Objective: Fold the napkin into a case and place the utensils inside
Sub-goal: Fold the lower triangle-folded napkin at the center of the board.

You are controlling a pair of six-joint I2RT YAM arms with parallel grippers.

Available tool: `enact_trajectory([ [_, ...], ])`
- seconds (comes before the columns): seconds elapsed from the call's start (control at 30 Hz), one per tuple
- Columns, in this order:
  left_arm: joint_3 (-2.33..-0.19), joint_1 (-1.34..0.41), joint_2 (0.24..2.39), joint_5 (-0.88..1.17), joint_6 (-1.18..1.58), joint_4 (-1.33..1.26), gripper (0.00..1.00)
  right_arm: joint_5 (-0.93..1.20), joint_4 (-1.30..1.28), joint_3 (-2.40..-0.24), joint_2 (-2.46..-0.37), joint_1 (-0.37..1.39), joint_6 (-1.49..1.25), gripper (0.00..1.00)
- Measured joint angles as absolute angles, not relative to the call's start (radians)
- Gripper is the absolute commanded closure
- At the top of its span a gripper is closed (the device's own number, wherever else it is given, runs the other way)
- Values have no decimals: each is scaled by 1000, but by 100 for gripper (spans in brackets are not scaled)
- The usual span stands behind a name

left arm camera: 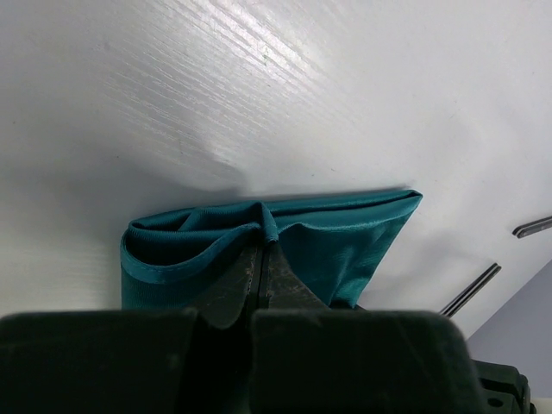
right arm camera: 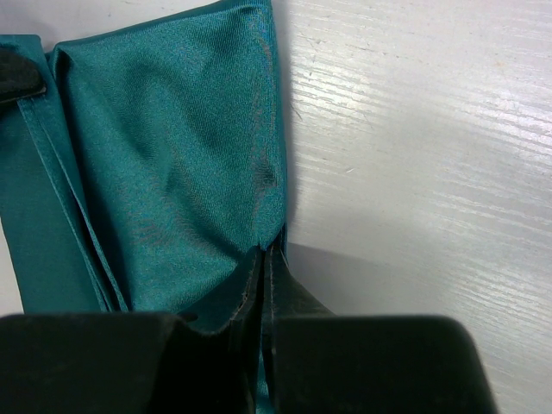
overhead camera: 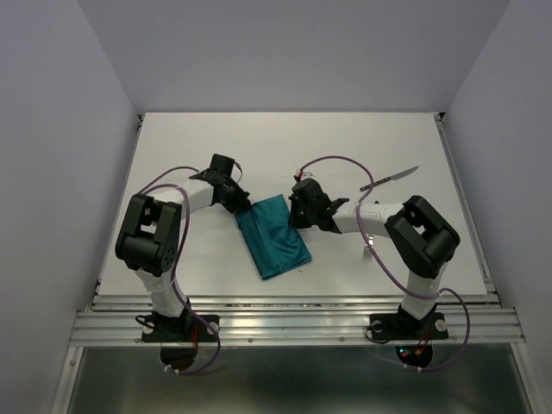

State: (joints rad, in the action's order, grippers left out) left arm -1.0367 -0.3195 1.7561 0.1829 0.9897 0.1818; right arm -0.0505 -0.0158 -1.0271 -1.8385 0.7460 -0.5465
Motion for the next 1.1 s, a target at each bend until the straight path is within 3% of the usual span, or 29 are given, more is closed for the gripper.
enact_trajectory([
  [0.27, -1041, -331, 1780, 182, 986, 181, 100, -49, -14, -1026, -1839, 746, -546, 94],
  [0.4, -1048, -337, 1787, 180, 976, 183, 100, -49, -14, -1026, -1837, 746, -549, 77],
  [0.43, -1049, -339, 1787, 179, 971, 182, 100, -49, -13, -1025, -1836, 746, -550, 65],
  [0.57, -1057, -347, 1787, 174, 959, 182, 100, -52, -33, -1024, -1819, 751, -553, 51],
  [0.83, -1061, -352, 1791, 171, 952, 182, 100, -101, -174, -1025, -1743, 796, -565, 49],
  [1.0, -1063, -352, 1805, 172, 952, 181, 100, -124, -225, -1095, -1742, 884, -565, 58],
  [1.1, -1067, -352, 1805, 172, 952, 183, 100, -122, -224, -1148, -1778, 932, -565, 57],
])
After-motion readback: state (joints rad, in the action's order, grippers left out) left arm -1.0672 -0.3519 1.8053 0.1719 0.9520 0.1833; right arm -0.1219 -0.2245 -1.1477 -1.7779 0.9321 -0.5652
